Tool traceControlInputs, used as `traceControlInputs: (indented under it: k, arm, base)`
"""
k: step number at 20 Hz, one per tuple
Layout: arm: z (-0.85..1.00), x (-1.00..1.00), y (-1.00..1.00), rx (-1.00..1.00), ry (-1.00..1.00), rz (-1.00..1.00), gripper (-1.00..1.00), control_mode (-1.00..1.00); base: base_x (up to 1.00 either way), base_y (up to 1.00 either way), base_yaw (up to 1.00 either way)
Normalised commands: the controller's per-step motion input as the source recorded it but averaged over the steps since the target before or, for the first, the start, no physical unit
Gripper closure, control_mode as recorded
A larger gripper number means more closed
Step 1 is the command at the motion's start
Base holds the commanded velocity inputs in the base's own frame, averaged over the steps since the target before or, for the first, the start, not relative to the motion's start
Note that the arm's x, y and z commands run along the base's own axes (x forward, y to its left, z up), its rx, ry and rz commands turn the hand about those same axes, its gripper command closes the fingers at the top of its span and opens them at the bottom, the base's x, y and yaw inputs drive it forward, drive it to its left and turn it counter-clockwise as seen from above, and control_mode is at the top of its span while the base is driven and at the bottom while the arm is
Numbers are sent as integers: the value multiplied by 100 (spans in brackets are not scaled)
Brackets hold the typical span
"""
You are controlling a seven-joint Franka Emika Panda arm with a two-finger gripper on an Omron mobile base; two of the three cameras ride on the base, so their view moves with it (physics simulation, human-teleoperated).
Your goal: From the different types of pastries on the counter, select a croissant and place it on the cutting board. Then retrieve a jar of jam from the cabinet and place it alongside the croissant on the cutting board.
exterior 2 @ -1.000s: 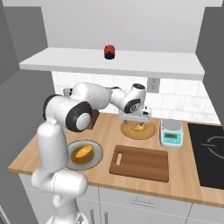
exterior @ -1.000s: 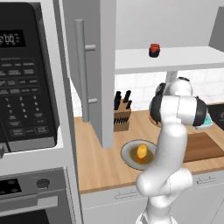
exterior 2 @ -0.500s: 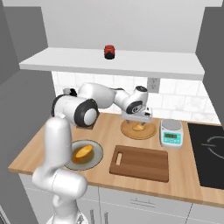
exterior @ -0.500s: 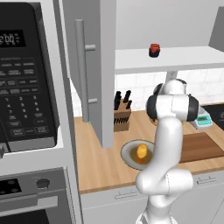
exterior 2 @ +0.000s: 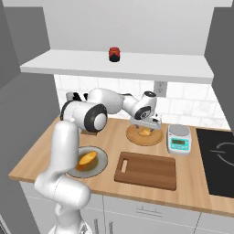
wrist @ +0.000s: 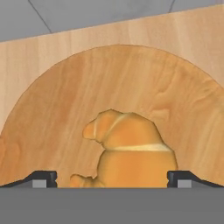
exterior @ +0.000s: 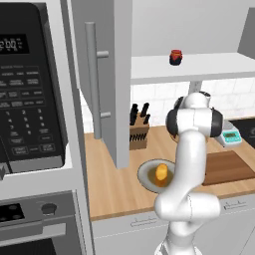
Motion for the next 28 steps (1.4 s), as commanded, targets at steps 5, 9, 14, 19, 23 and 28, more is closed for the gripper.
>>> traceControlInputs:
  k: [5, 9, 14, 19, 23, 28]
  arm:
    - [-2, 0, -5, 0, 3, 0, -100, -100]
    - [-6, 0, -13, 0, 2, 0, -100, -100]
    - [-20, 0, -5, 0, 0, 0, -100, -100]
    - [-18, 0, 0, 0, 0, 0, -100, -100]
    - [-19, 0, 0, 0, 0, 0, 100, -100]
    - [10, 0, -1, 2, 0, -2, 100, -100]
  base:
    - [0, 0, 0]
    - [0, 0, 0]
    - [0, 0, 0]
    - [0, 0, 0]
    - [0, 0, 0]
    - [0, 0, 0]
